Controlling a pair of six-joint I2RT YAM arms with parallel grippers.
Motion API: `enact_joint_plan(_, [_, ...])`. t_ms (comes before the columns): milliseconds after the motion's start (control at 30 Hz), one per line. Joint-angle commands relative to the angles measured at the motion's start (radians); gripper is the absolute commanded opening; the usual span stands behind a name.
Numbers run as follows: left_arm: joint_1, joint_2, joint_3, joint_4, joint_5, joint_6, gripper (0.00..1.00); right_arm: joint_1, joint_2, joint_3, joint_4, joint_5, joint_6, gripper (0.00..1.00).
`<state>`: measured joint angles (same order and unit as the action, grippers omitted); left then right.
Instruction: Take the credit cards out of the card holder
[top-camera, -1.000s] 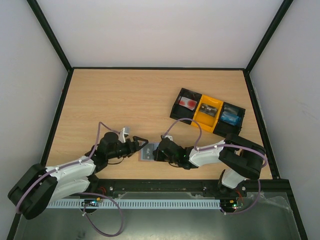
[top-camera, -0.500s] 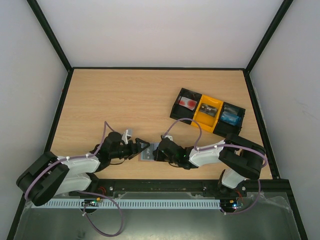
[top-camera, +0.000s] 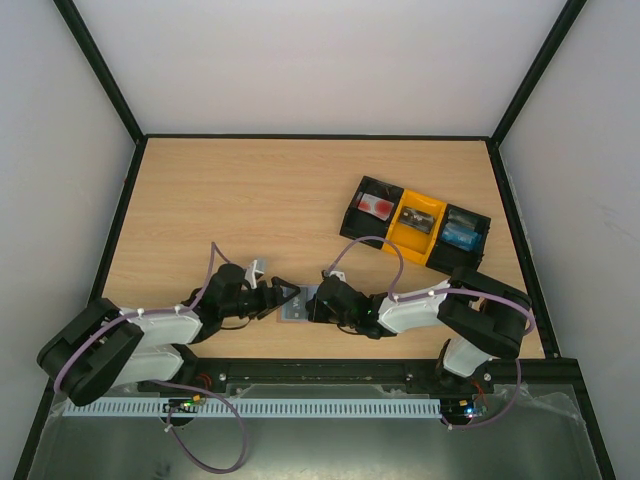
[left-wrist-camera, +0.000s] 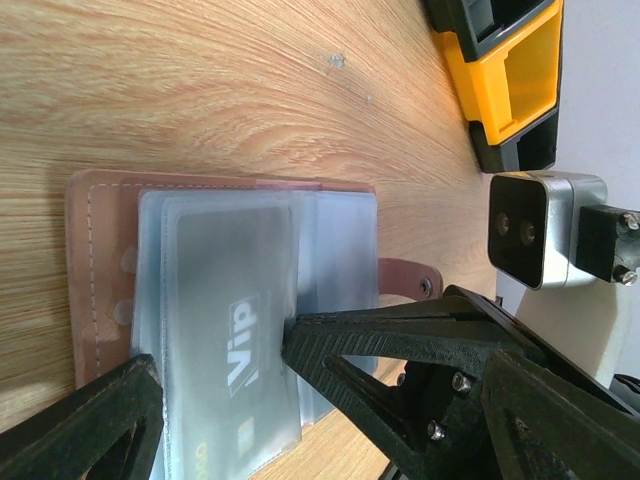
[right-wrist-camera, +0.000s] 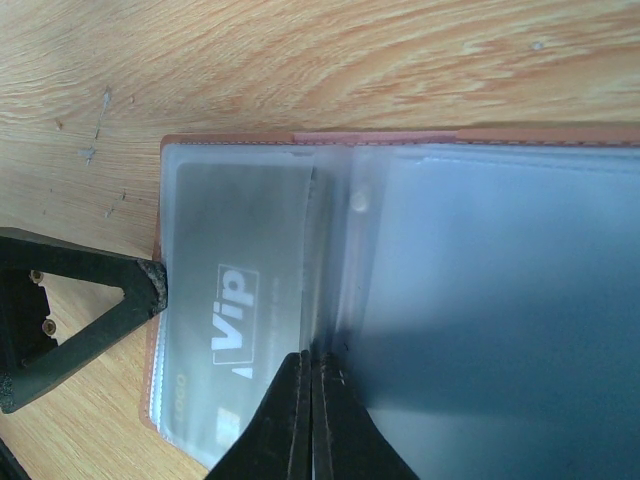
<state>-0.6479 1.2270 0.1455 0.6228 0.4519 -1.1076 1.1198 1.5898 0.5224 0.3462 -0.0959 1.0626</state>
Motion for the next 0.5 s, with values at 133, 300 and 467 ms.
enact_joint_plan(133, [-0.006, 0.002, 0.014, -0.05, -0.024, 0.043, 0.88, 0.006, 0.024, -0.027, -0.077, 0.011, -0.006, 0.02])
enact_joint_plan(300, [-0.006, 0.004, 0.013, -0.05, -0.026, 0.047, 0.88, 0.006, 0.024, -0.027, -0.076, 0.012, -0.004, 0.02])
enact_joint_plan(467, [-0.008, 0.022, 0.009, 0.005, -0.001, 0.022, 0.88, 0.006, 0.032, -0.024, -0.07, 0.006, -0.006, 0.02])
